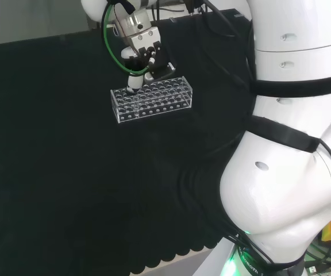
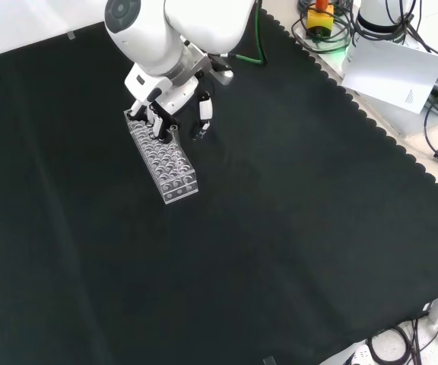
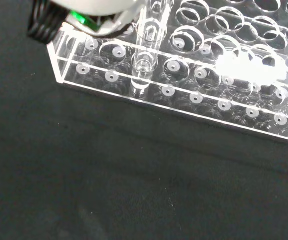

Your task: Pick up the test tube.

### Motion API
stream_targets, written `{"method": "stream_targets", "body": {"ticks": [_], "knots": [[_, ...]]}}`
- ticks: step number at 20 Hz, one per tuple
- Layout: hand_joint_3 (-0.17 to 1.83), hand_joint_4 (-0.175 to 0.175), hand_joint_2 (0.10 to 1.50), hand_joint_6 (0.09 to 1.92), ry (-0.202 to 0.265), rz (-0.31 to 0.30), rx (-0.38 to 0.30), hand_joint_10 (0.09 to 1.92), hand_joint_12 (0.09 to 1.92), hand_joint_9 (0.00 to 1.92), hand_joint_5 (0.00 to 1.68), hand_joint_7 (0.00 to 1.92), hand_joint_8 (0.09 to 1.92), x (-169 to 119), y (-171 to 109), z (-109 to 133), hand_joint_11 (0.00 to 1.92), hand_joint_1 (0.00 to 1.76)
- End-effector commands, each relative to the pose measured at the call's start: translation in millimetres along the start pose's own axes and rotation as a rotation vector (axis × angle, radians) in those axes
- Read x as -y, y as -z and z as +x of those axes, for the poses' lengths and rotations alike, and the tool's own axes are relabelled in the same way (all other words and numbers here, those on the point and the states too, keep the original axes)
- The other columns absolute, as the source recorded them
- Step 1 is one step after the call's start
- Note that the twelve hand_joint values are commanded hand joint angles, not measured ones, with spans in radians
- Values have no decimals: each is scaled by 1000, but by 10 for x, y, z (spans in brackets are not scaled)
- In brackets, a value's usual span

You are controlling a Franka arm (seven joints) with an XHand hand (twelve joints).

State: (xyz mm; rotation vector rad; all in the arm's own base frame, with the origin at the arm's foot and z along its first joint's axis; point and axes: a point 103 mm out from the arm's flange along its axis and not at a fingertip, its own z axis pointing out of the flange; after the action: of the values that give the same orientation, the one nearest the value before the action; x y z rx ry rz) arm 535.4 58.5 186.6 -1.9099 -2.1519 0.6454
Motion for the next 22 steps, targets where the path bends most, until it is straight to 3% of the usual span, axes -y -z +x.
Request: {"method": "stream_targets", "body": {"ticks": [1,2,4,5,6,8,10,12,16,22], "knots": [[641,-171,658,744,-12,-14,12,576,1490,1081,928,1336,700,-92,8,-7,280,987],[641,-173,661,728,-14,-23,13,562,1481,1108,957,1370,667,-108,12,-7,300,993],[434,-34,811,787,-17,-45,21,538,1460,1169,1064,1445,599,-140,22,-1,353,1067],[345,-4,862,780,-18,-54,27,522,1445,1199,1101,1478,563,-154,26,4,382,1091],[293,-8,886,750,-17,-65,37,502,1426,1239,1137,1517,530,-166,33,12,419,1114],[263,-66,892,692,-18,-88,44,472,1384,1321,1185,1589,489,-181,52,23,492,1152],[329,-137,842,619,-16,-102,58,430,1328,1409,1237,1660,459,-197,69,40,585,1184],[452,-166,762,560,-16,-104,64,384,1275,1480,1289,1713,432,-207,81,51,671,1202],[591,-175,674,519,-10,-103,62,323,1232,1551,1336,1760,403,-198,93,59,755,1213],[631,-175,648,507,-14,-100,69,300,1183,1592,1351,1778,394,-173,138,56,870,1216]]}}
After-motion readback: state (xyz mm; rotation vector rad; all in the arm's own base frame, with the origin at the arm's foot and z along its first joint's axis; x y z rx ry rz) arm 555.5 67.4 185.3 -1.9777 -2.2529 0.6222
